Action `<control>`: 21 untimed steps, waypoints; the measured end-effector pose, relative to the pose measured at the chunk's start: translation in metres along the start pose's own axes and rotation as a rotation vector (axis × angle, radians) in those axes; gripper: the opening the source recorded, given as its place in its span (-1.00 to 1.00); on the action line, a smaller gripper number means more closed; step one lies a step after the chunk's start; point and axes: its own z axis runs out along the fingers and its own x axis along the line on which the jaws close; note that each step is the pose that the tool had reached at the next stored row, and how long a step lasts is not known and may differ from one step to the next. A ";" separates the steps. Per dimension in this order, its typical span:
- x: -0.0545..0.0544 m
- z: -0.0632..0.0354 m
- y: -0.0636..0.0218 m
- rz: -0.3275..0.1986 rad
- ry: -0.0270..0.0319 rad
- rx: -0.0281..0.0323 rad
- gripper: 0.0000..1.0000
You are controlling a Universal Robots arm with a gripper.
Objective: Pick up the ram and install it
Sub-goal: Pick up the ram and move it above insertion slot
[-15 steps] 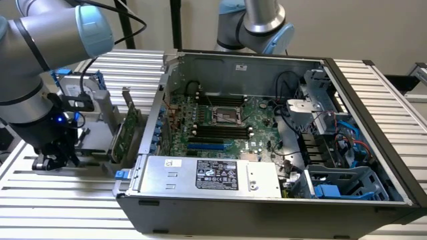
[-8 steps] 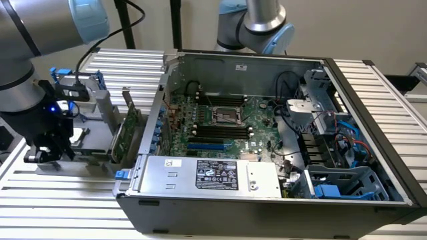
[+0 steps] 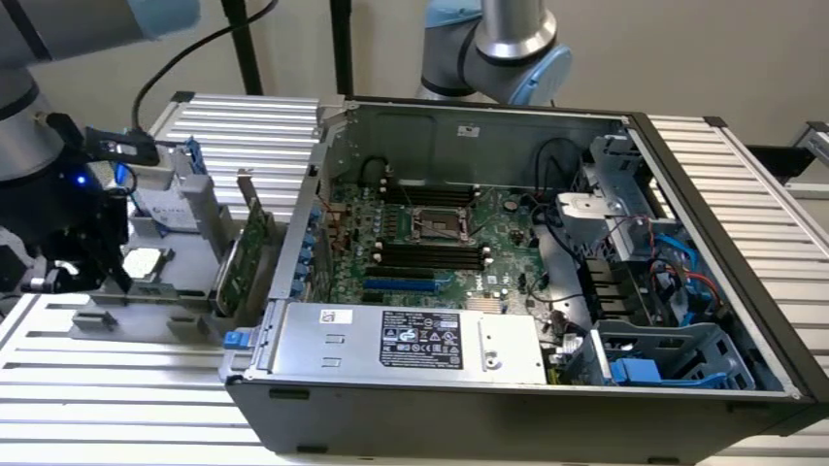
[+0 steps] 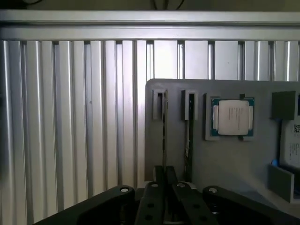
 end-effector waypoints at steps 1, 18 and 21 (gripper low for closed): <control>0.000 -0.0040 0.0000 -0.001 0.0001 -0.0002 -1.00; -0.001 -0.0453 -0.0132 -0.025 -0.0226 0.0036 -1.00; -0.002 -0.0526 -0.0214 -0.027 -0.0282 0.0033 -1.00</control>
